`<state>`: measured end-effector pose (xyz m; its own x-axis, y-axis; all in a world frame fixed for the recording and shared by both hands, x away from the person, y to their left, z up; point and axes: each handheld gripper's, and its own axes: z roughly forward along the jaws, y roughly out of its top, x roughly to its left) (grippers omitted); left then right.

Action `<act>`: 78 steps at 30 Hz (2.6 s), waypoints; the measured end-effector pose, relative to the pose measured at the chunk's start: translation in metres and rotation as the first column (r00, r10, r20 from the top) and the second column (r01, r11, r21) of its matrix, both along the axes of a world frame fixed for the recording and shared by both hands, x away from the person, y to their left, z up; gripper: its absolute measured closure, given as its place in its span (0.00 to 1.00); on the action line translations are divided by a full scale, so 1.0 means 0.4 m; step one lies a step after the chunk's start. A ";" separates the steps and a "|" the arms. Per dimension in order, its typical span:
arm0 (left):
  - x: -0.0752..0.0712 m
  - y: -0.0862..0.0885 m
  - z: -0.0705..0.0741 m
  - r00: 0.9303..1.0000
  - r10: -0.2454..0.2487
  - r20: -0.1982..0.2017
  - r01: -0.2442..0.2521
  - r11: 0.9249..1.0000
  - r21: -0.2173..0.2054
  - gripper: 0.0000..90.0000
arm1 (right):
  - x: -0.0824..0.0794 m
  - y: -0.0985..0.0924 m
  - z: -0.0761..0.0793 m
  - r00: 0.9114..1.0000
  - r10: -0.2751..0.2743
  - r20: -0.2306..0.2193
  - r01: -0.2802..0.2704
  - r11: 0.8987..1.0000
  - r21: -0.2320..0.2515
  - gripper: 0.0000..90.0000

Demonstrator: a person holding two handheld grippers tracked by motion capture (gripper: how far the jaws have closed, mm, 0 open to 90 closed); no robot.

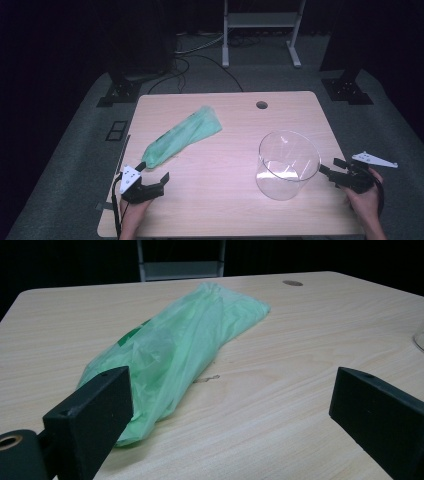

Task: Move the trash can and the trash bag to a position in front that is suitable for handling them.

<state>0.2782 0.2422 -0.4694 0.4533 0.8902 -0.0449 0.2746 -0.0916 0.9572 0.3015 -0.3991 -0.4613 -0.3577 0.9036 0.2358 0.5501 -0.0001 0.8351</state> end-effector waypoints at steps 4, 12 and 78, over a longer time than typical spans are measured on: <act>0.000 -0.004 0.000 1.000 -0.005 -0.001 0.005 1.000 -0.001 0.03 | -0.001 0.006 -0.001 0.999 0.049 -0.003 -0.049 0.999 -0.017 0.23; 0.003 -0.007 -0.003 1.000 -0.021 -0.011 0.021 0.999 -0.031 0.03 | -0.007 0.017 0.010 0.982 0.188 -0.033 -0.190 0.981 -0.046 0.26; 0.205 -0.070 0.021 0.986 -0.124 -0.111 0.133 0.988 0.081 0.03 | 0.089 0.348 0.028 0.771 0.635 -0.060 -0.634 0.754 -0.171 0.21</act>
<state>0.3602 0.2142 -0.4609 0.5610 0.8275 -0.0225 0.3543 -0.2154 0.9100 0.3371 -0.2599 -0.4501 -0.8636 0.4944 0.0987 0.3711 0.4909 0.7882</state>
